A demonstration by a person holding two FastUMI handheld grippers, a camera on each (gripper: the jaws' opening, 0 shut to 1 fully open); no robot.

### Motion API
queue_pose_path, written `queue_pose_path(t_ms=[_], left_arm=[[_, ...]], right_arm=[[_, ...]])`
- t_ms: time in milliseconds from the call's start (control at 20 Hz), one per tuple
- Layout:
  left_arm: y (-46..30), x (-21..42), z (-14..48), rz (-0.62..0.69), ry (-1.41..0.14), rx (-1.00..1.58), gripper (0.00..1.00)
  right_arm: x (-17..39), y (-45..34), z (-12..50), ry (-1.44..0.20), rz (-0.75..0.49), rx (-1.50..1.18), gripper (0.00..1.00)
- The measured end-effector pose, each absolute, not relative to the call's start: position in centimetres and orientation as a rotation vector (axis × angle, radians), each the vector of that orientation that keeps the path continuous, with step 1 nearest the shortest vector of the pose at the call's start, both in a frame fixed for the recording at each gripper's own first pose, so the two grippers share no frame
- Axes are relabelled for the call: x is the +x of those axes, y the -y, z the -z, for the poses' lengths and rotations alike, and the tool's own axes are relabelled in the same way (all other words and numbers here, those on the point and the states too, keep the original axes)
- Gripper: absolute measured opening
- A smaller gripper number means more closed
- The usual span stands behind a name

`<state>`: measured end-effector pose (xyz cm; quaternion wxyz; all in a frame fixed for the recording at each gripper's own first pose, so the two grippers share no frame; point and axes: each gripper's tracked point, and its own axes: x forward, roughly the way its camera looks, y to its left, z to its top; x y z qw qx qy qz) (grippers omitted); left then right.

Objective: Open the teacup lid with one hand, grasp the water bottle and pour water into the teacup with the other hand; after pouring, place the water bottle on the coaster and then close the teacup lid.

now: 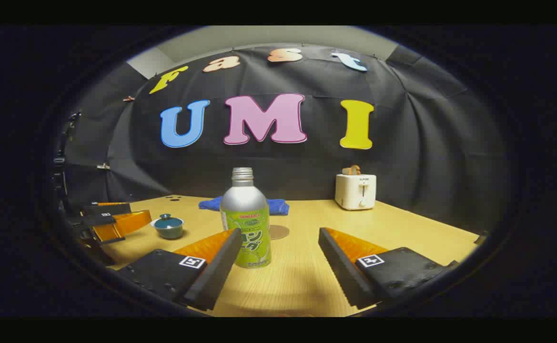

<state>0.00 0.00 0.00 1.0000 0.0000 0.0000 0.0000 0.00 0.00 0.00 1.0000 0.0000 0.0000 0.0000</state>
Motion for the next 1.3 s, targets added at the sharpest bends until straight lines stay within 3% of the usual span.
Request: queue_pose_path(t_ms=[1300], left_arm=[[-0.43, 0.33, 0.05, -0.025, 0.001, 0.000, 0.99]], right_arm=[[0.22, -0.92, 0.35, 0.000, -0.045, 0.000, 0.99]])
